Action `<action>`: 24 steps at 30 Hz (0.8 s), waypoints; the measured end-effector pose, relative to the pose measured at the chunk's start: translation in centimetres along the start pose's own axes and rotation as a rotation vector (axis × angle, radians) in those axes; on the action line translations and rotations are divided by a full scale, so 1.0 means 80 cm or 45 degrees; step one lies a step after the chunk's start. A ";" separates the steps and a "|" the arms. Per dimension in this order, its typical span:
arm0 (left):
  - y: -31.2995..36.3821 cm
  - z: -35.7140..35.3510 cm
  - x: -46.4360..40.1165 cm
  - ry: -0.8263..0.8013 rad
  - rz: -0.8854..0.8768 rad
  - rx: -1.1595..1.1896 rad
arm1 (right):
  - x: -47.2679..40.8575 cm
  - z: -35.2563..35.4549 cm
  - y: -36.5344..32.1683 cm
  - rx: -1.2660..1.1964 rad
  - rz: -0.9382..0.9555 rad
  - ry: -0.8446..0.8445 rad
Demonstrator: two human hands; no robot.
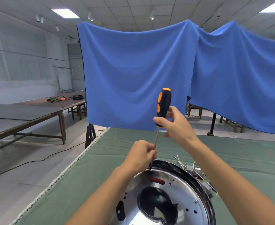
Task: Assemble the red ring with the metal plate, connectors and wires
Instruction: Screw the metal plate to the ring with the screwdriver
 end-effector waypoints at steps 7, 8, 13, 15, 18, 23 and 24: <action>-0.007 -0.004 0.006 -0.036 -0.013 0.158 | -0.010 -0.009 -0.018 -0.139 0.005 -0.045; -0.009 -0.004 0.007 -0.039 -0.008 0.165 | -0.011 -0.010 -0.020 -0.157 0.022 -0.036; -0.014 0.007 0.008 0.107 0.019 0.290 | -0.012 -0.012 -0.017 -0.166 0.004 0.119; -0.015 0.013 0.005 0.157 0.024 0.368 | -0.010 -0.015 -0.018 -0.068 0.009 0.164; -0.018 0.010 0.001 0.076 0.027 0.419 | -0.012 -0.021 -0.027 0.020 0.081 0.141; -0.020 0.002 0.006 0.059 0.030 0.317 | -0.020 -0.029 -0.036 -0.081 0.122 0.022; -0.018 0.004 0.007 0.091 0.009 0.279 | -0.020 -0.027 -0.037 -0.050 0.137 0.042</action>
Point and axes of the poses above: each hand's wrist, its own x-axis away from the middle knuckle, its own z-axis out of the back of the hand, y = z × x, the point moved 8 cm from there along -x, towards the middle knuckle, and after that the axes turned 12 degrees about z, right-handed, at the moved point
